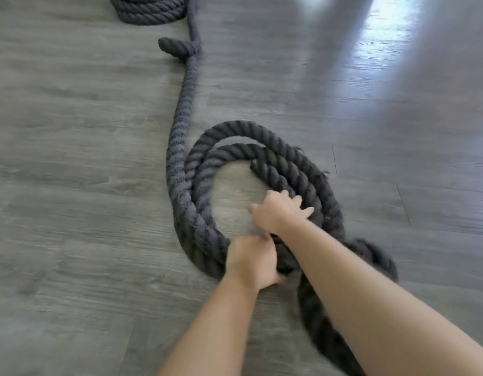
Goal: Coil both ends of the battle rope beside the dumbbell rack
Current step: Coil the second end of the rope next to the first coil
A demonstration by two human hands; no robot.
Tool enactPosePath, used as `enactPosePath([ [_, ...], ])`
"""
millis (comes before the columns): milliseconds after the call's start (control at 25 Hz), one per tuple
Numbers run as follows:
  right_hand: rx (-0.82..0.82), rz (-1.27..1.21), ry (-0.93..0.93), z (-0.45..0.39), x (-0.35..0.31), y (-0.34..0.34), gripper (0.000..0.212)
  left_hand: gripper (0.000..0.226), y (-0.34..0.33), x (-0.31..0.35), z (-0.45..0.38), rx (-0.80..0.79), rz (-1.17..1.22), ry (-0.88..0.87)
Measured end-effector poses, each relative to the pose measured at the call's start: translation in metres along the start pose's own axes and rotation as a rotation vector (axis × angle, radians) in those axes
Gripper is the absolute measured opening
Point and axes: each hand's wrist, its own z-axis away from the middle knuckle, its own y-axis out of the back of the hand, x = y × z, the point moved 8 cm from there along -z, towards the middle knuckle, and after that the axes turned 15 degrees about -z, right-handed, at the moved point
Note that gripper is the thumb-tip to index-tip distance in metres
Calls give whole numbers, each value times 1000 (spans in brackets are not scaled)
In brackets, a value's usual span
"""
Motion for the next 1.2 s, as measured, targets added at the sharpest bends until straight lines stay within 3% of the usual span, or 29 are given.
enactPosePath([
  [80,33,16,27,6,-1,-8,60,52,2,21,-21,-89,-99,-67],
  [160,57,3,9,6,14,-12,66,53,4,31,-34,-87,-156,-187],
  [280,36,-117,19,-4,22,-18,74,74,4,14,-30,-92,-56,-412],
  [360,72,32,95,-5,16,-21,79,89,8,-35,-23,-88,-86,-501],
  [520,193,212,370,7,3,-24,80,116,-2,-149,-49,-146,-318,-428],
  [720,346,144,658,-9,-6,-4,54,104,-7,-148,-52,-23,-312,-394],
  [1000,422,209,801,-82,-35,40,51,104,-11,-154,-55,51,-64,-50],
  [1080,586,180,673,-93,-38,59,37,105,-13,-155,-59,29,20,72],
  [1120,667,82,456,-94,-32,68,38,106,-13,-155,-61,10,48,122],
  [1200,637,-429,-286,-83,2,53,80,107,-12,-157,-67,-30,91,192],
])
